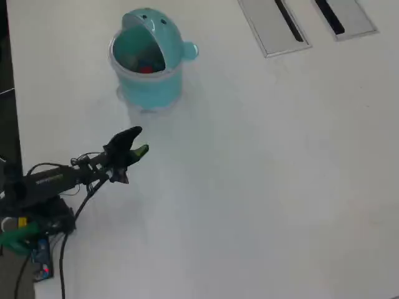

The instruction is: Grasp RGB lego blocks and put them in the bin one by one.

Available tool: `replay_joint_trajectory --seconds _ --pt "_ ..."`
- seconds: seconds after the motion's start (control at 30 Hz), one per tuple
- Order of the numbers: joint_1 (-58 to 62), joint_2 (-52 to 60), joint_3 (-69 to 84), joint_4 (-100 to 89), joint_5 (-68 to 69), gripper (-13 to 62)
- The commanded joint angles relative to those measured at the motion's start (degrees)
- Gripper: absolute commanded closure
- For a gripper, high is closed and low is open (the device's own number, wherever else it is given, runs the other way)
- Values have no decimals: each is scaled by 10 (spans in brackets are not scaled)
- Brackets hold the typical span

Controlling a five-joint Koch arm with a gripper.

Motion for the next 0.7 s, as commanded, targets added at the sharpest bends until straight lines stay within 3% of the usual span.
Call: replay_joint_trajectory --seconds 0.0,0.67 --pt "11 23 3 -74 25 178" --pt "60 112 325 -117 146 178"
